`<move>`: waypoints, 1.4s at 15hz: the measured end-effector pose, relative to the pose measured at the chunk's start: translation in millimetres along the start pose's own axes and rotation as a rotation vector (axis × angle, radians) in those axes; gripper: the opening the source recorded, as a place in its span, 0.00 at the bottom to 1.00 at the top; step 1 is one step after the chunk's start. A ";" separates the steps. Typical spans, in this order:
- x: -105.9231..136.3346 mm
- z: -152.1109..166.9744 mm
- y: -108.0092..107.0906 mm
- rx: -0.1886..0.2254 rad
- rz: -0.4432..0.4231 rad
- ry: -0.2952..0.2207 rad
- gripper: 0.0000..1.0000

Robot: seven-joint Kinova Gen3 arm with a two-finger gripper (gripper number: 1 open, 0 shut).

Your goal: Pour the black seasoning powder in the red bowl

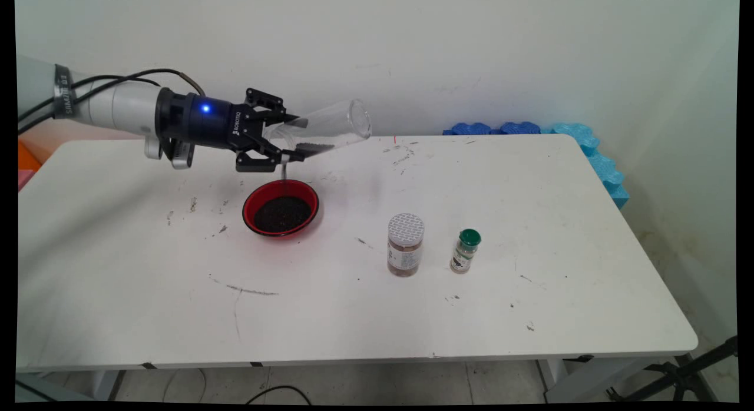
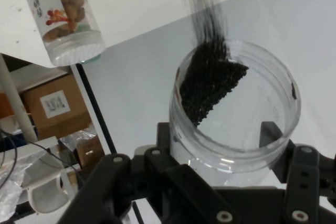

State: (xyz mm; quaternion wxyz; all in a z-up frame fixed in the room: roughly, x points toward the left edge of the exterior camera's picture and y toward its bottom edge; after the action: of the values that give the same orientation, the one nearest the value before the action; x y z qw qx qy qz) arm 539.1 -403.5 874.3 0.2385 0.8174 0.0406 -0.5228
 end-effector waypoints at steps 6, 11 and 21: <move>11.8 -4.7 -0.1 -0.017 -0.002 -0.015 0.00; 26.7 -6.5 -2.0 -0.022 -0.009 -0.019 0.00; 42.8 -5.5 -16.2 -0.008 -0.072 -0.029 0.00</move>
State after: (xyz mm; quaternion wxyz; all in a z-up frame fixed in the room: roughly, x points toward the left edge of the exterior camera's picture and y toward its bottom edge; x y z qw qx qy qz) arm 557.9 -394.6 833.1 0.2235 0.8069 0.0685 -0.5425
